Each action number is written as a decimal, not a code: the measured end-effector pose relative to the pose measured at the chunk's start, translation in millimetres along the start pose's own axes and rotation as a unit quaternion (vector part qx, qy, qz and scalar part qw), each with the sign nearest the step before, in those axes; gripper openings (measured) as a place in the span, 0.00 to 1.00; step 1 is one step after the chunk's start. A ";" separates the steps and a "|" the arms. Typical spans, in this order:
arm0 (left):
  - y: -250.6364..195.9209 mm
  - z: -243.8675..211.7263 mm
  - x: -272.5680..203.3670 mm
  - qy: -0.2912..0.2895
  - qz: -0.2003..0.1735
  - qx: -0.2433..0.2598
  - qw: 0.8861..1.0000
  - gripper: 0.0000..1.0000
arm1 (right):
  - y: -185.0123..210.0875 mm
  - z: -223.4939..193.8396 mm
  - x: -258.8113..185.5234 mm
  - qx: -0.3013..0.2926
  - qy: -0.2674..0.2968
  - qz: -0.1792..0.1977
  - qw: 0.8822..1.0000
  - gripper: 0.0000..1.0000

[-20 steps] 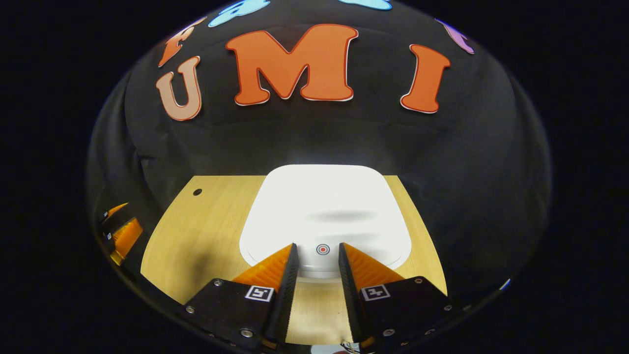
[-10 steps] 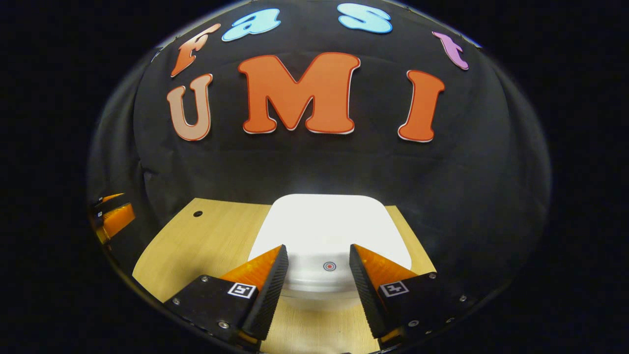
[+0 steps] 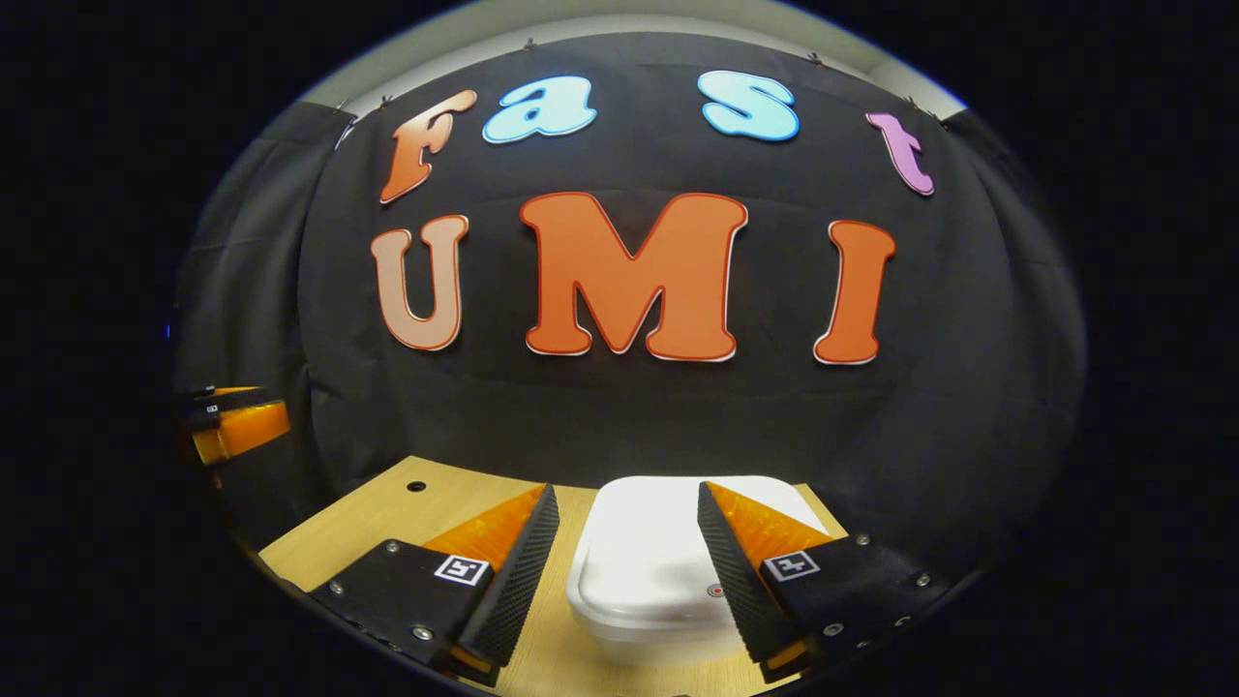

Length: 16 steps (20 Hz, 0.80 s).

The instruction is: Press the lid of the desktop garbage bin to open it, pick up the crumpled paper on the desktop and throw it into the bin, then pick up the pop can on the desktop and drop it into the bin, and finally close the garbage bin lid.

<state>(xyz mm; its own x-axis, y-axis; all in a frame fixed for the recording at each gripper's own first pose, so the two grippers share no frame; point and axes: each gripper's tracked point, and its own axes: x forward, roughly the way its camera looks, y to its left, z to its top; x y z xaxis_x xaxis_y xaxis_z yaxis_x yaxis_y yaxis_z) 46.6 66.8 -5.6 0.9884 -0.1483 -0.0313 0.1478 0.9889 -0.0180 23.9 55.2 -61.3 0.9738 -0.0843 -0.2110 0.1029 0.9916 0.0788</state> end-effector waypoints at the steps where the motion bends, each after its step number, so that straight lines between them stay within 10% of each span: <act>1: 3.4 2.7 -0.4 -0.004 0.005 -0.001 1.000 0.96 | 5.5 3.2 0.3 -0.005 -0.009 0.004 1.000 0.87; 16: 35.4 24.1 -12.7 -0.059 0.073 0.009 0.996 0.97 | 65.3 15.0 -3.2 -0.017 -0.056 0.063 0.996 0.88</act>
<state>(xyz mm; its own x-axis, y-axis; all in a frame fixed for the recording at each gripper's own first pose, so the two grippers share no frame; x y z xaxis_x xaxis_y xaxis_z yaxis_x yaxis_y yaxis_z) 40.1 104.0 18.3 0.9963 -0.0005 0.0856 0.0008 1.0000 -0.0039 30.5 118.7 -40.8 0.9954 0.0328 -0.0905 -0.0270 0.9975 0.0647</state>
